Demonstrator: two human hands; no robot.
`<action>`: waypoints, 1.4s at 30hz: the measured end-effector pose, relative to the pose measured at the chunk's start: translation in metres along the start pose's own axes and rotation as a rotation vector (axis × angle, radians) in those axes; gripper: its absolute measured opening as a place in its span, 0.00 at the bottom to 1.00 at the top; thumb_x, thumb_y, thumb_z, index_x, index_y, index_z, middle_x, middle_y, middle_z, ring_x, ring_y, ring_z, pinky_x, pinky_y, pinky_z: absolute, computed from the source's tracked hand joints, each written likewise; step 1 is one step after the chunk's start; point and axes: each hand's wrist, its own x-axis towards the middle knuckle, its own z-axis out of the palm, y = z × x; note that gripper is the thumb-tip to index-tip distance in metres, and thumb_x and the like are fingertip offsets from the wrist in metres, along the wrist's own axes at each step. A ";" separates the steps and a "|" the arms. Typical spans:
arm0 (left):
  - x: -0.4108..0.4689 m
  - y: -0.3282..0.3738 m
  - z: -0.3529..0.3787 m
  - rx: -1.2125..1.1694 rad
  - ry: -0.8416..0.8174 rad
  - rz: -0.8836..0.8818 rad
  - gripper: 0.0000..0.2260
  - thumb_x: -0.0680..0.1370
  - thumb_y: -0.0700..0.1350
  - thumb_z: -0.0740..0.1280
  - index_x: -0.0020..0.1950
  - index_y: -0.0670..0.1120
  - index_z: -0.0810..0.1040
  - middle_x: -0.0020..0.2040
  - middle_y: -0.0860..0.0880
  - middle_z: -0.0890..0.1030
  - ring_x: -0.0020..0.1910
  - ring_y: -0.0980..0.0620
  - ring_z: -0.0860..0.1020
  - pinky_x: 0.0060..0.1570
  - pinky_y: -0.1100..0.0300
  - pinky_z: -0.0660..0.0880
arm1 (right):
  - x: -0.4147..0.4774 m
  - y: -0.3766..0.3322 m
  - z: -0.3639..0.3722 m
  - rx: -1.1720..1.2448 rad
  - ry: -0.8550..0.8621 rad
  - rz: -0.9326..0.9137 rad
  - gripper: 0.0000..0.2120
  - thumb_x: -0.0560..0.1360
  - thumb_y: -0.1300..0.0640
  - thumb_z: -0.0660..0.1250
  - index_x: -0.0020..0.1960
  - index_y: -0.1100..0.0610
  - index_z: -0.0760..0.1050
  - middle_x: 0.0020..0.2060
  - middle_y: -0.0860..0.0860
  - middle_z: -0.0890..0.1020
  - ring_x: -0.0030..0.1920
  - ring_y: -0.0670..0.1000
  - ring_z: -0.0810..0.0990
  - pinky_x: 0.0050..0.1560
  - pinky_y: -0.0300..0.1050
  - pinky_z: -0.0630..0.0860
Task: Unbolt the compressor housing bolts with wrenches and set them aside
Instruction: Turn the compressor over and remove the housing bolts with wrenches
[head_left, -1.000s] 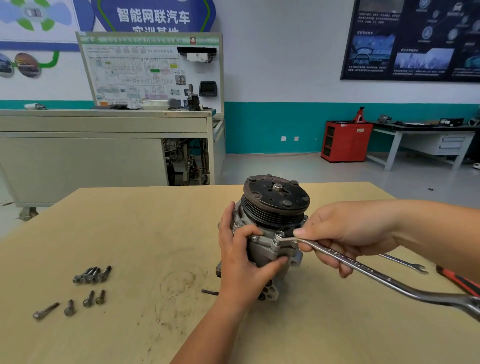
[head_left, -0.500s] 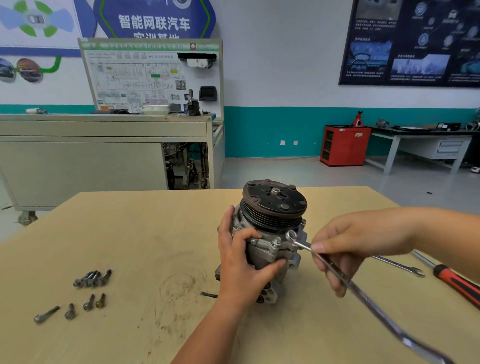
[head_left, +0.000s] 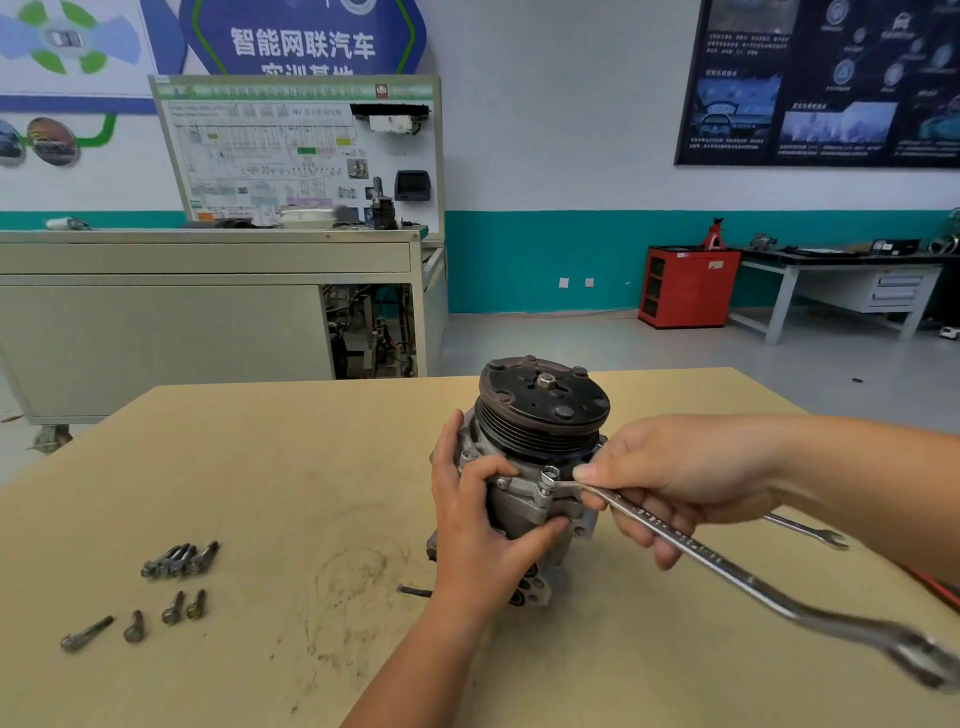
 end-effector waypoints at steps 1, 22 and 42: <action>0.000 0.000 0.000 0.002 -0.001 -0.001 0.24 0.62 0.55 0.75 0.53 0.62 0.67 0.76 0.51 0.53 0.76 0.51 0.55 0.71 0.52 0.61 | -0.001 -0.004 -0.005 -0.075 -0.015 0.017 0.15 0.81 0.49 0.54 0.41 0.57 0.70 0.23 0.49 0.77 0.22 0.46 0.77 0.26 0.36 0.75; 0.001 0.002 -0.001 -0.011 0.002 -0.021 0.22 0.63 0.55 0.75 0.51 0.58 0.69 0.76 0.49 0.54 0.76 0.47 0.56 0.70 0.41 0.62 | -0.002 0.008 -0.005 0.083 -0.086 0.009 0.13 0.82 0.51 0.51 0.44 0.57 0.69 0.24 0.49 0.78 0.25 0.47 0.80 0.24 0.35 0.75; 0.000 0.002 -0.002 -0.018 -0.021 -0.052 0.22 0.62 0.56 0.74 0.51 0.59 0.68 0.76 0.51 0.53 0.76 0.53 0.54 0.71 0.50 0.60 | -0.011 0.026 -0.041 -0.278 -0.040 -0.004 0.14 0.81 0.53 0.58 0.41 0.55 0.77 0.34 0.50 0.83 0.37 0.49 0.84 0.38 0.39 0.79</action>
